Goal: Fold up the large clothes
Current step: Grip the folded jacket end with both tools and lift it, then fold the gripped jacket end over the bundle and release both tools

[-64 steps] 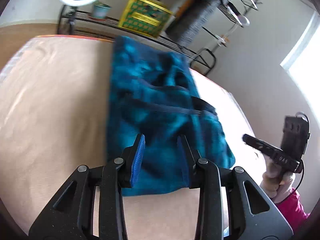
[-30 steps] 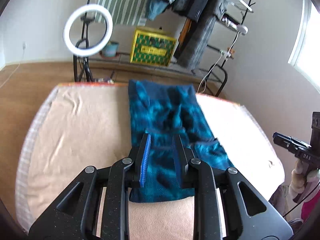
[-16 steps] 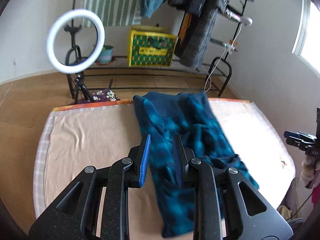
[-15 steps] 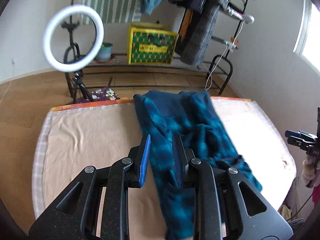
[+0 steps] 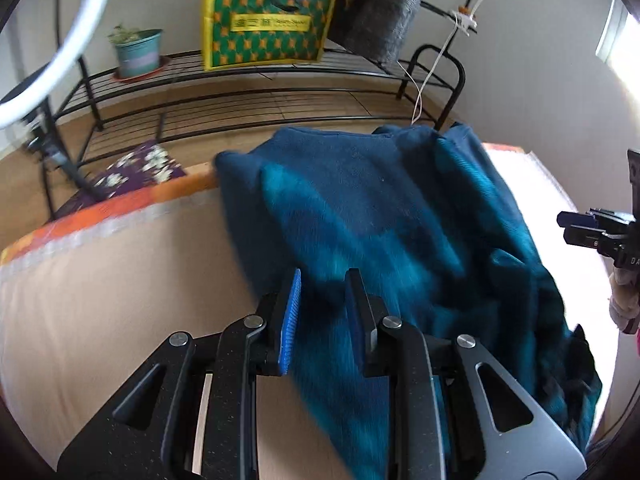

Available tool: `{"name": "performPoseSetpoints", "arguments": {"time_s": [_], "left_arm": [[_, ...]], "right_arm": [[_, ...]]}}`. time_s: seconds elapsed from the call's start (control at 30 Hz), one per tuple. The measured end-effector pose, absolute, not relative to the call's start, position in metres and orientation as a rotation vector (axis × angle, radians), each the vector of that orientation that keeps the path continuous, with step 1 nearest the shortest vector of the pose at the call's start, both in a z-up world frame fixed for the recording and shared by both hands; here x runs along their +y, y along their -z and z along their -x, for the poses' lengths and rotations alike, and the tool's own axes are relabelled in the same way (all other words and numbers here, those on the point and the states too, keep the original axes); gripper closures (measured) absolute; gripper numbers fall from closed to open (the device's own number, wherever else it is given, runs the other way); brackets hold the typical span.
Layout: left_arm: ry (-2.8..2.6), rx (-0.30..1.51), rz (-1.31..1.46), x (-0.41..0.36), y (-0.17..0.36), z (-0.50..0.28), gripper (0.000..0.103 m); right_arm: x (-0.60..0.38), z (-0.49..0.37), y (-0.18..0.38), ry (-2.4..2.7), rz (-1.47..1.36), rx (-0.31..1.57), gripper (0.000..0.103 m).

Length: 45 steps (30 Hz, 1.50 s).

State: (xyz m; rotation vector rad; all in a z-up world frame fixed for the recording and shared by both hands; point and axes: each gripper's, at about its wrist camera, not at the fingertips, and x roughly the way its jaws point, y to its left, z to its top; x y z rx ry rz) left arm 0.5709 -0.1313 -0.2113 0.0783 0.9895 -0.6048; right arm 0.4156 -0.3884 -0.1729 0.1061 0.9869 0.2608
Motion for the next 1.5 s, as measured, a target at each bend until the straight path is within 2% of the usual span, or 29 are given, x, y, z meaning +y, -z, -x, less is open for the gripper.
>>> {"name": "performPoseSetpoints", "arguments": {"time_s": [0.2,0.4,0.57,0.67,0.7,0.83,0.93,1.0,1.07,1.1,1.13,1.5], "left_arm": [[0.609,0.96,-0.178,-0.165,0.237,-0.585,0.08],[0.642,0.92,-0.04,-0.128,0.204,-0.587,0.08],[0.525,0.943,0.04,-0.093,0.199,-0.618,0.077],[0.513,1.018,0.097,-0.088,0.218,-0.632,0.076],[0.508,1.019,0.094,-0.09,0.222,-0.634,0.072],[0.508,1.04,0.085,-0.106,0.237,-0.644,0.069],[0.507,1.027,0.089,-0.12,0.239,-0.649,0.069],[0.498,1.023,0.093,-0.126,0.24,-0.654,0.069],[0.502,1.011,0.077,-0.131,0.238,-0.654,0.086],[0.508,1.0,0.064,-0.136,0.234,-0.652,0.093],[0.502,0.989,0.052,-0.138,0.231,-0.65,0.096],[0.539,0.858,0.068,-0.141,0.171,-0.598,0.099]], "right_arm": [[-0.41,-0.449,0.194,-0.245,-0.167,1.0,0.062],[-0.416,-0.487,0.2,-0.242,-0.181,0.972,0.061],[-0.431,-0.512,0.208,-0.219,-0.253,0.947,0.044],[-0.436,-0.527,0.216,-0.225,-0.308,0.944,0.044],[-0.435,-0.532,0.219,-0.224,-0.309,0.945,0.044],[-0.425,-0.548,0.231,-0.204,-0.238,0.982,0.055],[-0.419,-0.555,0.238,-0.201,-0.201,0.995,0.057],[-0.415,-0.559,0.242,-0.225,-0.198,1.005,0.068],[-0.41,-0.559,0.245,-0.257,-0.199,1.015,0.089],[-0.408,-0.558,0.244,-0.263,-0.192,1.012,0.092],[-0.404,-0.555,0.241,-0.27,-0.176,1.002,0.096],[-0.403,-0.517,0.168,-0.297,-0.167,0.874,0.099]]}}
